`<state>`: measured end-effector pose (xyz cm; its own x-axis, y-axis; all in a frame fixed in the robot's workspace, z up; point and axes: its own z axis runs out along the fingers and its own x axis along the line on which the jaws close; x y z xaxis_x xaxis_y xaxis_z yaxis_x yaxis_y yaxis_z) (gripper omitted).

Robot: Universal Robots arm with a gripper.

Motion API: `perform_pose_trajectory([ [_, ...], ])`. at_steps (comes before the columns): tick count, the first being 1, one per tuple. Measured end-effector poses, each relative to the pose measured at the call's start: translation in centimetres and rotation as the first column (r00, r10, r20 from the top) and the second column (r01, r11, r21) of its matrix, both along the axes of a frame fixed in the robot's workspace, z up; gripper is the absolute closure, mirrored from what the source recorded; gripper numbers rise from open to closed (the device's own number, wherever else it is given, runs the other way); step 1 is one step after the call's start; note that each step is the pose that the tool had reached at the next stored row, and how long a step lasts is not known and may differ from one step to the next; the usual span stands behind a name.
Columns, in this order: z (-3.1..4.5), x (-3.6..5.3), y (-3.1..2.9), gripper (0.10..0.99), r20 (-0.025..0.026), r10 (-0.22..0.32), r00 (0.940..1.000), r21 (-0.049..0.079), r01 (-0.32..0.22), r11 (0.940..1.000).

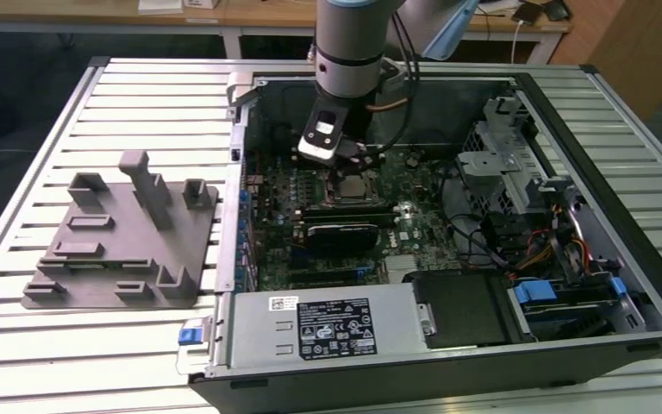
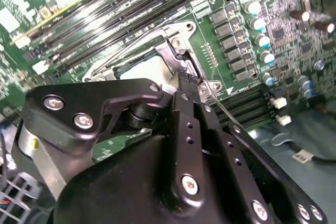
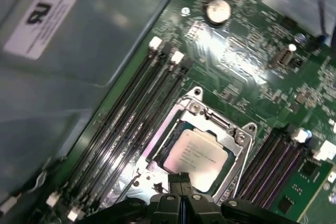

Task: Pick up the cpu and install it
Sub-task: 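Close the cpu cover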

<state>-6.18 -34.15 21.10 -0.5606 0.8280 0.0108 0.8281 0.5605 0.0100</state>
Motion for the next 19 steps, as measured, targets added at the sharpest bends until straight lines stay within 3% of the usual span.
perform_pose_trajectory([
  [6, -0.05, 0.0, 0.0, 0.98, 0.0001, 0.109, 0.994, 0.0, -0.109, 0.994],
  [11, -0.1, 0.0, 0.0, 0.98, 0.0001, 0.2, 0.9799, 0.0, -0.2, 0.9799],
  [12, -0.11, 0.0, 0.0, 0.98, 0.0001, 0.217, 0.9761, 0.0, -0.217, 0.9761],
  [13, -0.14, 0.0, 0.0, 0.98, 0.0, 0.255, 0.967, 0.0, -0.255, 0.967],
  [19, -0.25, 0.0, 0.0, 0.98, 0.0, 0.359, 0.9333, 0.0, -0.359, 0.9333],
])
